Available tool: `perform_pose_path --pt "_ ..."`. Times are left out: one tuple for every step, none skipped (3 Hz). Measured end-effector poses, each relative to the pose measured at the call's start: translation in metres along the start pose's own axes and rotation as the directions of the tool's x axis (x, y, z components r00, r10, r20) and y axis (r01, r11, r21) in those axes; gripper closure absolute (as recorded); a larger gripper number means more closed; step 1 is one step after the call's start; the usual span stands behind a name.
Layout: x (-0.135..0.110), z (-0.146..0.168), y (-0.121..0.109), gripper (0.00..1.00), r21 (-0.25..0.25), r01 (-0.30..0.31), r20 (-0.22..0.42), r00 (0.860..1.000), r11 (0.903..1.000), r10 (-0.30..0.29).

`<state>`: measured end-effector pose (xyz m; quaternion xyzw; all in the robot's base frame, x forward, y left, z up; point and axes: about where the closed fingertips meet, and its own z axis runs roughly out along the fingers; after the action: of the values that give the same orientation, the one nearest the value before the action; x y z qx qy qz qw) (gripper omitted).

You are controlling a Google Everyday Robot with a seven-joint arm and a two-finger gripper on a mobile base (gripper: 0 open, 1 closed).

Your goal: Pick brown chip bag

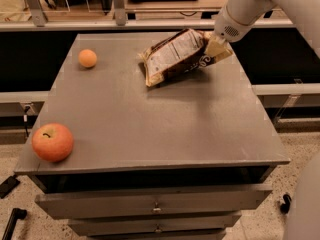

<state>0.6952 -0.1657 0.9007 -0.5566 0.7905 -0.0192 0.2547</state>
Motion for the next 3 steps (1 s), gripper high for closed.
perform_pose_path --pt "-0.027 -0.016 0.008 1.00 -0.029 0.029 0.096 0.995 0.9991 -0.026" --pt "-0.057 -0.036 0.017 1.00 -0.044 0.076 0.193 0.979 0.9961 -0.066" --pt "-0.076 -0.055 0.021 1.00 -0.038 0.113 0.257 0.961 0.9929 -0.099"
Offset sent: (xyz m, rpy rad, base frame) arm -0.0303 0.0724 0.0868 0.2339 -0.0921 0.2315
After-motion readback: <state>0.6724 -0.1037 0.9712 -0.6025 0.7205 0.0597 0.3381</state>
